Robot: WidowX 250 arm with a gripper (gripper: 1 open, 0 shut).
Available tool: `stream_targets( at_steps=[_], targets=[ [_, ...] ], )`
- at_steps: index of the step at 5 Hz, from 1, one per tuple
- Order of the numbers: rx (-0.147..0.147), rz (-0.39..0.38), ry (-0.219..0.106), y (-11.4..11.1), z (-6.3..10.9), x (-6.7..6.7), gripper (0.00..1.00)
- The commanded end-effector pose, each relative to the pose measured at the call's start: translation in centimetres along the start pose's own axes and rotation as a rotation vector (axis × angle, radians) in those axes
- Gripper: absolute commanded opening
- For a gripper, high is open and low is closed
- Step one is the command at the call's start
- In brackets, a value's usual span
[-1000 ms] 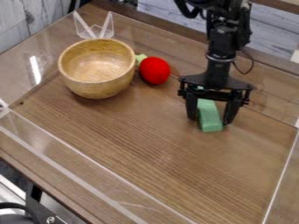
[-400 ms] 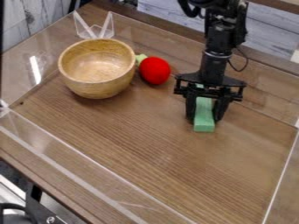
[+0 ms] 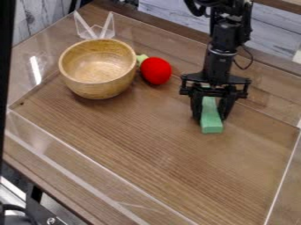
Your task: Put the green block in the brown bowl
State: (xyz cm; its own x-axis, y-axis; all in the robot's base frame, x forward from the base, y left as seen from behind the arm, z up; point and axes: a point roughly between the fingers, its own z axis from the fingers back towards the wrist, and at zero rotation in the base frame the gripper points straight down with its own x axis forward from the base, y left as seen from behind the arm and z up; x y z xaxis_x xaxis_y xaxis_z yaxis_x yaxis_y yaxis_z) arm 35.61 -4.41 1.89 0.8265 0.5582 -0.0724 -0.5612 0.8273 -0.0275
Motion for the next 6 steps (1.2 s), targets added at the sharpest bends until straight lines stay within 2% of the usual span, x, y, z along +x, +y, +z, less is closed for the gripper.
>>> stream_targets(
  at_steps=[1, 3, 5, 6],
  targets=[
    [-0.082, 0.059, -0.118, -2.0, 2.5, 1.8, 0.0],
    [-0.082, 0.066, -0.128, -2.2, 3.3, 0.6, 0.0],
    [-0.081, 0.107, -0.134, -0.9, 4.0, 2.4, 0.0],
    [-0.081, 0.148, -0.139, -0.4, 4.7, 2.4, 0.0]
  ],
)
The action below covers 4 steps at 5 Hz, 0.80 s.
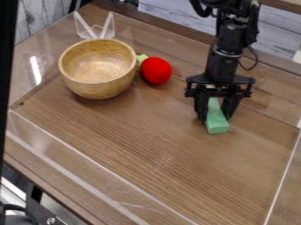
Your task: Put the green block in the brown bowl
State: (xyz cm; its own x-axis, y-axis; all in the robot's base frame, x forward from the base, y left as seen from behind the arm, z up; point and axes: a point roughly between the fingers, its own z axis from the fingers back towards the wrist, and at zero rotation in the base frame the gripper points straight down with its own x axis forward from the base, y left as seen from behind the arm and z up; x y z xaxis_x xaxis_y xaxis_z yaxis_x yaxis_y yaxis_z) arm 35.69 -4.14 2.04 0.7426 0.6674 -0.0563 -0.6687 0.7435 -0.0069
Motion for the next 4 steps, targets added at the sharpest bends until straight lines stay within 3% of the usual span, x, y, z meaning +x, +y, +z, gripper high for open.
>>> stream_targets(
  at_steps=[1, 2, 3, 4],
  targets=[
    [-0.1, 0.052, -0.119, -0.4, 5.2, 2.2, 0.0],
    [-0.128, 0.107, -0.117, 0.8, 7.8, 2.8, 0.0],
    [-0.167, 0.19, -0.129, 3.7, 11.4, 4.4, 0.0],
    [-0.186, 0.189, -0.129, 6.1, 14.1, 4.5, 0.0]
  ],
)
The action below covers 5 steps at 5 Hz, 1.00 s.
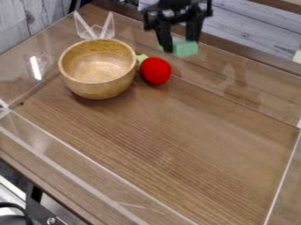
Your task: Put the green block in the brown bowl
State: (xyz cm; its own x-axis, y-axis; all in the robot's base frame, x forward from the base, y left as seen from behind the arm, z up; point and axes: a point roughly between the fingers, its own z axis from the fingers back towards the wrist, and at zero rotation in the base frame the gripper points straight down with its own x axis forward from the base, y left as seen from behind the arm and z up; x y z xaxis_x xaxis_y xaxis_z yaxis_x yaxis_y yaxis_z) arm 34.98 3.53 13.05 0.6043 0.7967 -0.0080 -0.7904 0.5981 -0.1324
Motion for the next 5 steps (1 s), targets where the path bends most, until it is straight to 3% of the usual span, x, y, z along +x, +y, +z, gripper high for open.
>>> stream_targets(
  at_steps=[1, 3, 5],
  targets=[
    [-0.061, 0.001, -0.072, 1.8, 4.4, 1.2, 0.0],
    [-0.007, -0.005, -0.122, 7.7, 3.1, 4.0, 0.0],
    [0.067, 0.128, -0.186, 7.6, -0.7, 6.3, 0.0]
  ],
)
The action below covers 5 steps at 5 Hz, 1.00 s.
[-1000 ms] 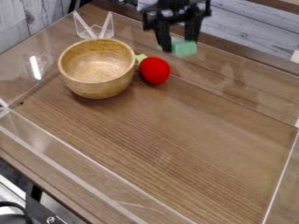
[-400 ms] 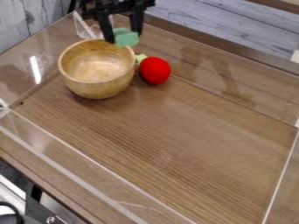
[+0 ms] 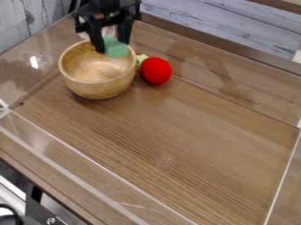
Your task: Put the green block in the brown bowl
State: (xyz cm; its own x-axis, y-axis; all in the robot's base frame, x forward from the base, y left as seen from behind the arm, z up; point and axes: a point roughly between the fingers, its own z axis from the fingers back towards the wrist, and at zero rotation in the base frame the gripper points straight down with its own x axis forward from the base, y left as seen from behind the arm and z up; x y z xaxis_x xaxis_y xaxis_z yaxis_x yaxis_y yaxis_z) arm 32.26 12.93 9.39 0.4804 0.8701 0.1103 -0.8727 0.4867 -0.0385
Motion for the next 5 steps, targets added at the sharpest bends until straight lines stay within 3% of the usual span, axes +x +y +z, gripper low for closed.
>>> stream_targets(
  at_steps=[1, 2, 3, 5],
  targets=[
    [-0.025, -0.027, -0.063, 0.0, 1.3, 1.4, 0.0],
    [-0.014, -0.05, -0.065, 0.4, 1.2, 2.0, 0.0],
    [0.001, -0.038, -0.063, 1.1, 0.0, 2.4, 0.0],
    [0.014, -0.016, -0.03, 1.4, -1.0, 2.9, 0.0]
  ],
)
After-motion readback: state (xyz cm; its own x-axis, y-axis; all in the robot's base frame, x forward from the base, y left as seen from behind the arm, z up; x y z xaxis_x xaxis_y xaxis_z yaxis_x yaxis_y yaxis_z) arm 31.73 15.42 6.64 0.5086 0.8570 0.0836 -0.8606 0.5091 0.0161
